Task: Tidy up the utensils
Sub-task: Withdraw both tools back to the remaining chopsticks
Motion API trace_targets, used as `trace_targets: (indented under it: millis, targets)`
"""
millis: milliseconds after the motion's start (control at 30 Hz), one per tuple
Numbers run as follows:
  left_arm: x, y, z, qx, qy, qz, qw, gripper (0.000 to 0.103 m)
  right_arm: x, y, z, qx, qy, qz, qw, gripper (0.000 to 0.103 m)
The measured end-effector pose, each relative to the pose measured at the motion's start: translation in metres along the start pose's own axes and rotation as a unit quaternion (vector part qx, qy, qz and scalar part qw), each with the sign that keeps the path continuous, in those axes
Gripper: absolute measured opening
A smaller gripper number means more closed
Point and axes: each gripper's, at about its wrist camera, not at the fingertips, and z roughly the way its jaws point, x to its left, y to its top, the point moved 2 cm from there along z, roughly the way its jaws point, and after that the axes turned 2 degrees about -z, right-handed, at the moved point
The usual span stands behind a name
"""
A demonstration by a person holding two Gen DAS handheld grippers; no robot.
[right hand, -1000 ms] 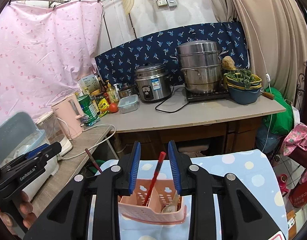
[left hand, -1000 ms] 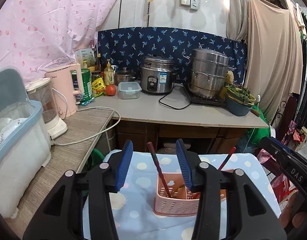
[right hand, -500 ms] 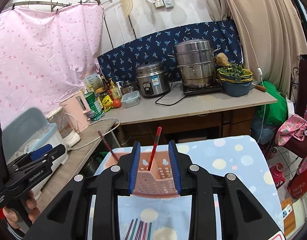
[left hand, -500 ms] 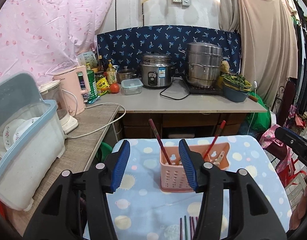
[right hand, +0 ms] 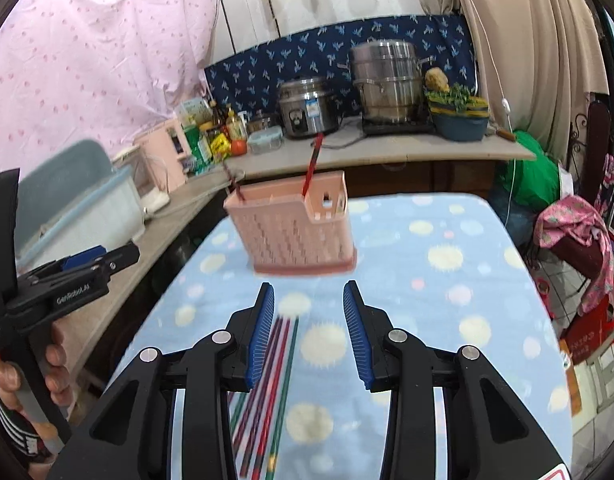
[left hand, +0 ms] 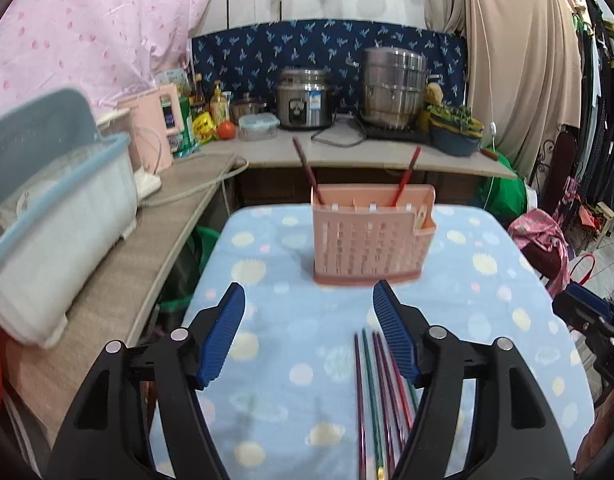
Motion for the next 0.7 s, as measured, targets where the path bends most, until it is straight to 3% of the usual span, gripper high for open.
trace_targets:
  millis: [233,400,700]
  targets:
    - [-0.001,-0.075,0.002,0.053,-0.001,-0.002,0.9986,0.063,0.002,-0.076,0.003,0.056,0.008,0.023,0.998,0.038]
    - [-0.005,-0.126,0.012,0.095,-0.002,-0.008,0.9955,0.063,0.011,-0.129,0.011,0.087,-0.009,0.017,0.996,0.038]
    - [-0.008,-0.179,0.023,0.139,-0.015,-0.030,0.9897,0.063,0.027,-0.166,0.026,0.111,-0.006,0.014,0.994,0.038]
